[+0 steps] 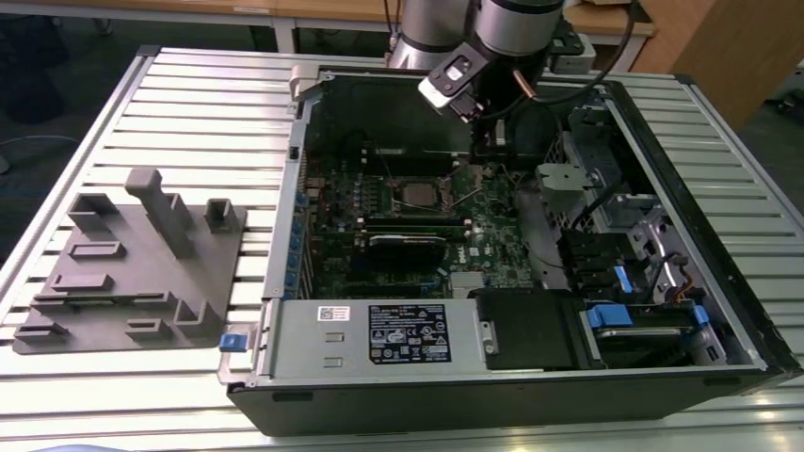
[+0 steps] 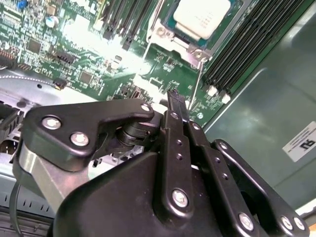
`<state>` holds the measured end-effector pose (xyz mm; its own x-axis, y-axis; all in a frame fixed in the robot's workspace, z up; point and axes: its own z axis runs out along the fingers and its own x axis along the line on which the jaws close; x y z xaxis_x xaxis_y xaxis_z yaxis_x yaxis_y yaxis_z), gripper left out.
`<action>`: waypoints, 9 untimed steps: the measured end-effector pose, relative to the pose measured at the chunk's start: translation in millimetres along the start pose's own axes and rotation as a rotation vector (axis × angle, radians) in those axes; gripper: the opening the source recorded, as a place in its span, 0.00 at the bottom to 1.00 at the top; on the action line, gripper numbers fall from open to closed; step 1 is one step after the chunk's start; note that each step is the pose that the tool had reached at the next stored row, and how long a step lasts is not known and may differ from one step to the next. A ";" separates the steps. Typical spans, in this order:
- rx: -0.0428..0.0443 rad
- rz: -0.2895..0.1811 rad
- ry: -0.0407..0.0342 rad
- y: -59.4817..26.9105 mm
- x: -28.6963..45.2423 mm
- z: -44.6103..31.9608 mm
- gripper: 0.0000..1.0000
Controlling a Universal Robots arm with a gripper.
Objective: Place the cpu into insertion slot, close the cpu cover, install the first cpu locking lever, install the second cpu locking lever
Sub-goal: 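Close the cpu cover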
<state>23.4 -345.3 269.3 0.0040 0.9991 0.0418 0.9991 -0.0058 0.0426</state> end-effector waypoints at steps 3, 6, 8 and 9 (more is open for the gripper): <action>0.0000 0.000 0.0000 4.8 0.0 0.4 0.11; 0.0000 0.000 -0.0001 9.8 0.0 1.0 0.11; 0.0000 0.000 0.0000 13.0 0.0 1.4 0.11; 0.0000 0.000 -0.0001 14.8 0.0 1.7 0.11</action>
<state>38.3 -345.3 268.2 0.0040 0.9991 0.0417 0.9991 -0.0058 0.0426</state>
